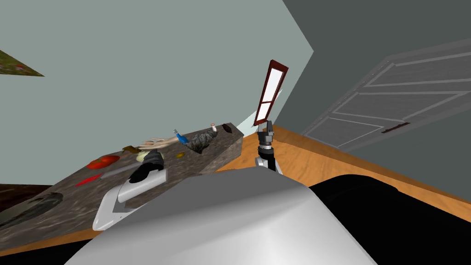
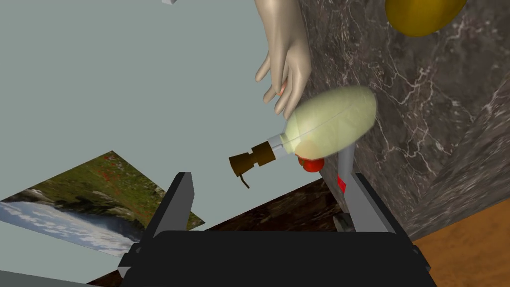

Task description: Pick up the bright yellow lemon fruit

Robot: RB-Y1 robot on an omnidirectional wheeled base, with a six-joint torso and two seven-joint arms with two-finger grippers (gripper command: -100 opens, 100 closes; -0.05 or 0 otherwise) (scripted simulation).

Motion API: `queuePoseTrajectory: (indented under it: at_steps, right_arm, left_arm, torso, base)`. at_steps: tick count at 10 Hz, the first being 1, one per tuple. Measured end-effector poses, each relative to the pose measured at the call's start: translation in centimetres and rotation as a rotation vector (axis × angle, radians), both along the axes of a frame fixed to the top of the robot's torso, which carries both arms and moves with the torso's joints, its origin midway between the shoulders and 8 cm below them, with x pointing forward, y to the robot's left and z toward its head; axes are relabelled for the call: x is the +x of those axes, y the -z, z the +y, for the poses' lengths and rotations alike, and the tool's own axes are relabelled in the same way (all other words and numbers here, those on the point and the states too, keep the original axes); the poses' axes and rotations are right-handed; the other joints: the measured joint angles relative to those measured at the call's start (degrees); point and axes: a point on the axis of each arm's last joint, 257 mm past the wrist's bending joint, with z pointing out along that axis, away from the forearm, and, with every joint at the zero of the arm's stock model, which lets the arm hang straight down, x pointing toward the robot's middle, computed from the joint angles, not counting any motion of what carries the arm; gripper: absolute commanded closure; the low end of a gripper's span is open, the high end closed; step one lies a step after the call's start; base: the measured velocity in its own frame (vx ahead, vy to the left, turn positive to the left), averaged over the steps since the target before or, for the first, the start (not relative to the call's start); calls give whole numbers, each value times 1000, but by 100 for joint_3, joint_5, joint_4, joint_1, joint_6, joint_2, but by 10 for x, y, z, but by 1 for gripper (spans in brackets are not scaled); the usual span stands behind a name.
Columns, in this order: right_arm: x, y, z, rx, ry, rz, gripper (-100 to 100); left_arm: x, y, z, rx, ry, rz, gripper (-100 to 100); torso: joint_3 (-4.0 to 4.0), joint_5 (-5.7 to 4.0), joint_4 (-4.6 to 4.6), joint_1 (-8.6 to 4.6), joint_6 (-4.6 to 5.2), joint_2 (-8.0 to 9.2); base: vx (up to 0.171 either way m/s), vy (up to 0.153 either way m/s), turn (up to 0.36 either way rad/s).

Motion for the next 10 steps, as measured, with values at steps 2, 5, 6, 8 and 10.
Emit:
queuePoseTrajectory:
  at_steps: [2, 5, 6, 8, 10]
  right_arm:
    - [0, 0, 0, 0, 0, 0, 0]
    - [0, 0, 0, 0, 0, 0, 0]
    - [0, 0, 0, 0, 0, 0, 0]
    - [0, 0, 0, 0, 0, 0, 0]
    - [0, 0, 0, 0, 0, 0, 0]
  left_arm:
    - [-12, 9, 12, -24, -46, 36, -100]
    - [-28, 26, 23, -62, -110, 87, -100]
    - [-35, 29, 27, -72, -133, 102, -100]
    - [-44, 38, 35, -98, -176, 135, -100]
    - [-58, 51, 41, -128, -227, 174, -100]
  torso:
    - [0, 1, 0, 6, 0, -1]
    - [-2, 1, -1, 8, -2, -3]
    - [-2, 1, -1, 8, 0, -4]
    - [-4, 2, -1, 12, 0, -6]
    - [-6, 3, -3, 14, -3, -10]
  base:
    - [30, -17, -72]
    - [39, -17, -78]
    - [37, -9, -46]
    - [56, 3, -121]
    - [53, -4, -51]
